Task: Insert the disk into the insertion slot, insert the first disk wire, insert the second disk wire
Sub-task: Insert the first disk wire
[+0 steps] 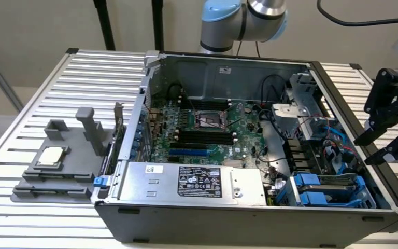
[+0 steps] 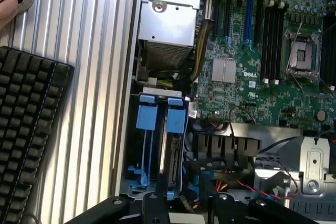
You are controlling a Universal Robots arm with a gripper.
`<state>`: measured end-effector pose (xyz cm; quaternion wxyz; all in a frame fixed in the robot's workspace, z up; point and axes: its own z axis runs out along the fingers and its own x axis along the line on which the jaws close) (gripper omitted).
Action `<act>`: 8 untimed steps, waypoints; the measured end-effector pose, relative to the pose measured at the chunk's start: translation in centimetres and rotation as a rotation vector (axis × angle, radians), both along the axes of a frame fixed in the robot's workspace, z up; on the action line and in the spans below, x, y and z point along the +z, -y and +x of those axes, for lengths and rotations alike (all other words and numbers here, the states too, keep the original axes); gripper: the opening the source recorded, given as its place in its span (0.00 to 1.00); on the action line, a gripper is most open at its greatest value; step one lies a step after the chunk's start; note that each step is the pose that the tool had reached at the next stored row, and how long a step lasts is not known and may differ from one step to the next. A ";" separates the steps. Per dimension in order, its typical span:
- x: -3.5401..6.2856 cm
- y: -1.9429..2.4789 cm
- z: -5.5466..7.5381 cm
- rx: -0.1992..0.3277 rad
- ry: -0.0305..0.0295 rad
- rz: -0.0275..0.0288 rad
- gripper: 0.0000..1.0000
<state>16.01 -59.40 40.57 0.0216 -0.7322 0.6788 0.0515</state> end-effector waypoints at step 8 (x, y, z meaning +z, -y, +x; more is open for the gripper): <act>-1.44 0.00 0.9 0.003 0.0000 -0.0003 0.38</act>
